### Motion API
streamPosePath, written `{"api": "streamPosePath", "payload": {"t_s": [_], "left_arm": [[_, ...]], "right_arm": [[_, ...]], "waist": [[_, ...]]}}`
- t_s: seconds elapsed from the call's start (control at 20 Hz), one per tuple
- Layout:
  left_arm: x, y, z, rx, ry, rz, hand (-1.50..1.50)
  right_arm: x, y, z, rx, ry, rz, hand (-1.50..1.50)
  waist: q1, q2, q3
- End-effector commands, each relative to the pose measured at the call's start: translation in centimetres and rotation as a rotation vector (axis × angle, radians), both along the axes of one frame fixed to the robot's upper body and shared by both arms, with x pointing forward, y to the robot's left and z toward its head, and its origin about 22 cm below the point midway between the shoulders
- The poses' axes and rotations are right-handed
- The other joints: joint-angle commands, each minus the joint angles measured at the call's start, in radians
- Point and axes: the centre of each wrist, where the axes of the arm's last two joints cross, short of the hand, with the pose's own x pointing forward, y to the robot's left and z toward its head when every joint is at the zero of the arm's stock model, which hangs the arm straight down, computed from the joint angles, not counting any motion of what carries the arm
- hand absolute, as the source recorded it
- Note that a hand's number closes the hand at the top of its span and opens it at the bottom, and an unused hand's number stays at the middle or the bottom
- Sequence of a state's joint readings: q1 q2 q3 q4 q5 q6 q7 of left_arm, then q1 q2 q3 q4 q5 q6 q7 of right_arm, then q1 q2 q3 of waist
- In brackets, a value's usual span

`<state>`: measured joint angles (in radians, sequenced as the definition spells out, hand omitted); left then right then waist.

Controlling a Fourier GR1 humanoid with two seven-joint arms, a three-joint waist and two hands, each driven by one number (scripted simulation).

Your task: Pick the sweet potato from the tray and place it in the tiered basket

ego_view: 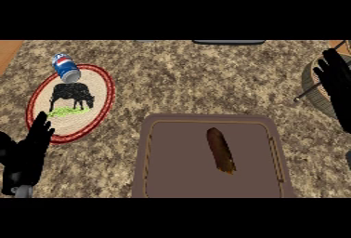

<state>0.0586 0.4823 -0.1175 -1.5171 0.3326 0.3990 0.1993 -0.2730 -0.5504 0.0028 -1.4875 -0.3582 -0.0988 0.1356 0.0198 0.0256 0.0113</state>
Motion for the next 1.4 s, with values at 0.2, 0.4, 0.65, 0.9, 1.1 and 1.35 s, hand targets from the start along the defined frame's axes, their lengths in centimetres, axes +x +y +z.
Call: {"api": "streamPosePath", "payload": {"t_s": [0.2, 0.4, 0.65, 0.9, 1.1, 1.35], "left_arm": [[-0.1, 1.5, -0.1, 0.085, 0.052, -0.134, 0.00], [-1.0, 1.3, -1.5, 0.033, 0.081, -0.191, 0.00], [-1.7, 2.1, -1.4, 0.058, 0.087, -0.175, 0.00], [-1.3, 2.1, -1.7, 0.052, 0.080, -0.189, 0.00], [-1.0, 1.3, -2.5, 0.042, 0.091, -0.200, 0.00], [-0.2, 3.0, -2.1, 0.051, 0.089, -0.210, 0.00]], "right_arm": [[-2.0, 6.1, -10.3, 0.346, 0.164, 0.330, 1.50], [-4.3, 11.3, -10.7, 0.434, -0.195, 0.362, -1.50], [-5.9, 4.9, -10.9, -0.355, -0.048, 0.154, -1.50], [-5.8, 3.5, -9.2, -0.811, 0.094, 0.147, -1.50], [-5.8, 9.1, -6.7, -0.885, 0.270, 0.287, -1.50], [-5.4, 16.0, -0.5, -0.952, 0.333, 0.380, -1.50]], "waist": [[-0.002, -0.013, -0.008], [-0.029, -0.026, -0.010], [-0.035, -0.037, -0.021], [-0.034, -0.033, -0.024], [-0.023, -0.031, -0.019], [-0.019, -0.030, -0.017]]}}
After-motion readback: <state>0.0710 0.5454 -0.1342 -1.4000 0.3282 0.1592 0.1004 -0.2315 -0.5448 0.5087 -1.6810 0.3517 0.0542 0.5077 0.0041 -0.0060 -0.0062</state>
